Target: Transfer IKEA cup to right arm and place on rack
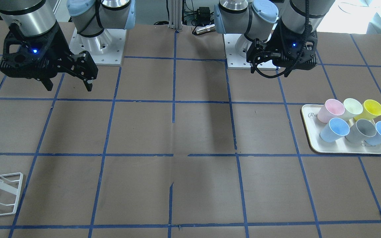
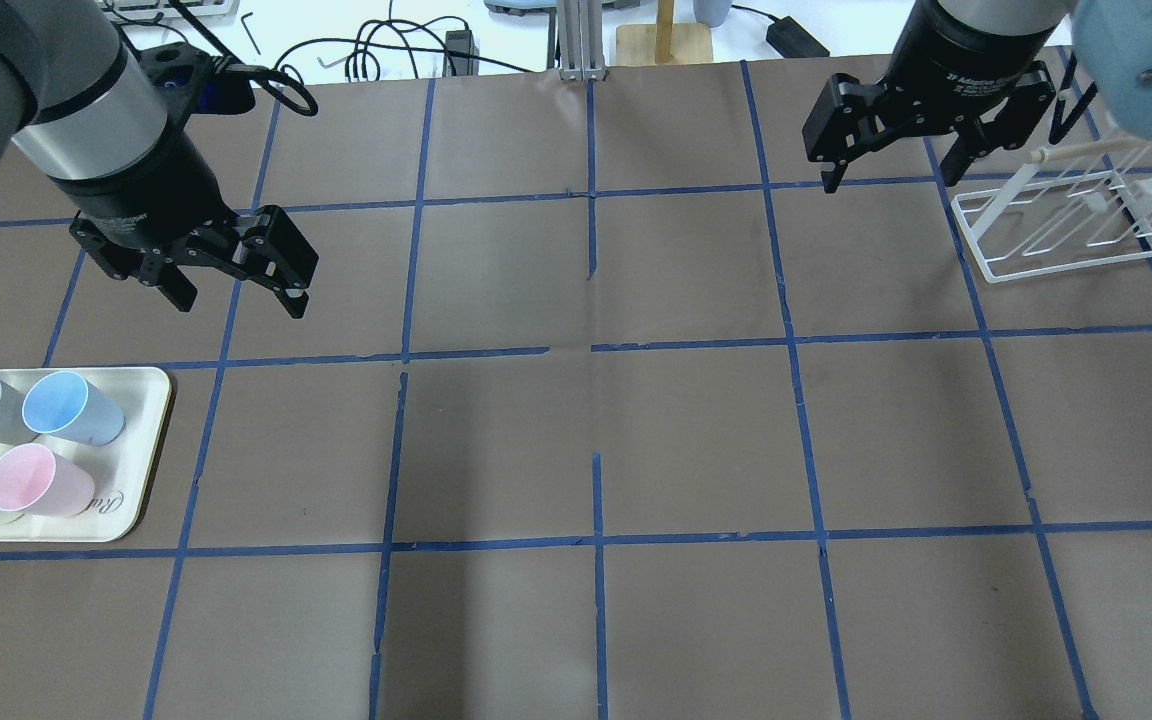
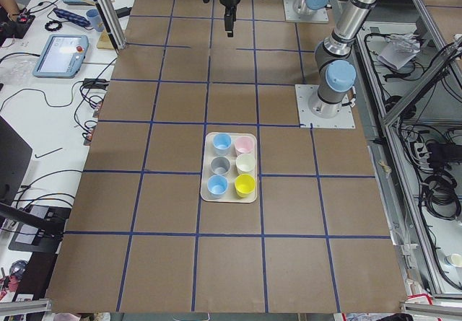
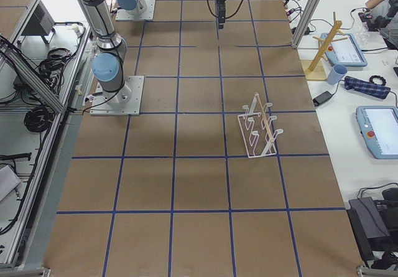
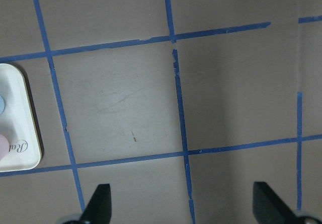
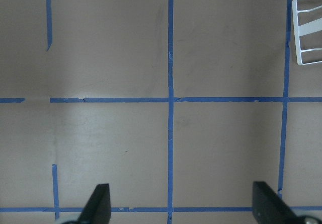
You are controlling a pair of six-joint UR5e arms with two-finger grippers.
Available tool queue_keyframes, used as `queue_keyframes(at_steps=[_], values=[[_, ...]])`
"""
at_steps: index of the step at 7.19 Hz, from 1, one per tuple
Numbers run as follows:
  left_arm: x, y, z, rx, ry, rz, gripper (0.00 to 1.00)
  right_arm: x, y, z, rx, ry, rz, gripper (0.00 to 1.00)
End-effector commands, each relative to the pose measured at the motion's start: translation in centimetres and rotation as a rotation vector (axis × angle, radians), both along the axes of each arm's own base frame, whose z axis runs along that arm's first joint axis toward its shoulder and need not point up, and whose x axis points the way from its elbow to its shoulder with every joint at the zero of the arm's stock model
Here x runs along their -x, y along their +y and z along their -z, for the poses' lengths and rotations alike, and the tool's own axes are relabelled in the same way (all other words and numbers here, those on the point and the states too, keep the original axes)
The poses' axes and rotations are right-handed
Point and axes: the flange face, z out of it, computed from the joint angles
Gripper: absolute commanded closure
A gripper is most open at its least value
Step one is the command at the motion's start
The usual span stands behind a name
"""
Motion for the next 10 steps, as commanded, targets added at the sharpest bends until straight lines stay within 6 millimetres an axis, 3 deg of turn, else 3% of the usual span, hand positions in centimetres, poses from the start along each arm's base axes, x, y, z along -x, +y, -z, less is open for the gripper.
queue_keyframes(at_steps=[1, 3, 6, 7, 10], values=[[0.1, 0.0, 0.0, 0.001, 0.008, 0.000, 0.00, 0.0, 0.0, 0.0, 0.000, 0.000, 0.000, 0.00], [-0.2, 0.0, 0.4, -0.005, -0.001, -0.004, 0.00, 0.0, 0.0, 0.0, 0.000, 0.000, 0.000, 0.00], [-3.2, -1.0, 0.7, -0.005, -0.010, -0.044, 0.00, 0.0, 0.0, 0.0, 0.000, 0.000, 0.000, 0.00], [-5.6, -1.8, 0.9, -0.006, -0.006, -0.092, 0.00, 0.0, 0.0, 0.0, 0.000, 0.000, 0.000, 0.00], [-11.7, -2.7, 2.1, -0.029, 0.016, -0.013, 0.00, 0.0, 0.0, 0.0, 0.000, 0.000, 0.000, 0.00]])
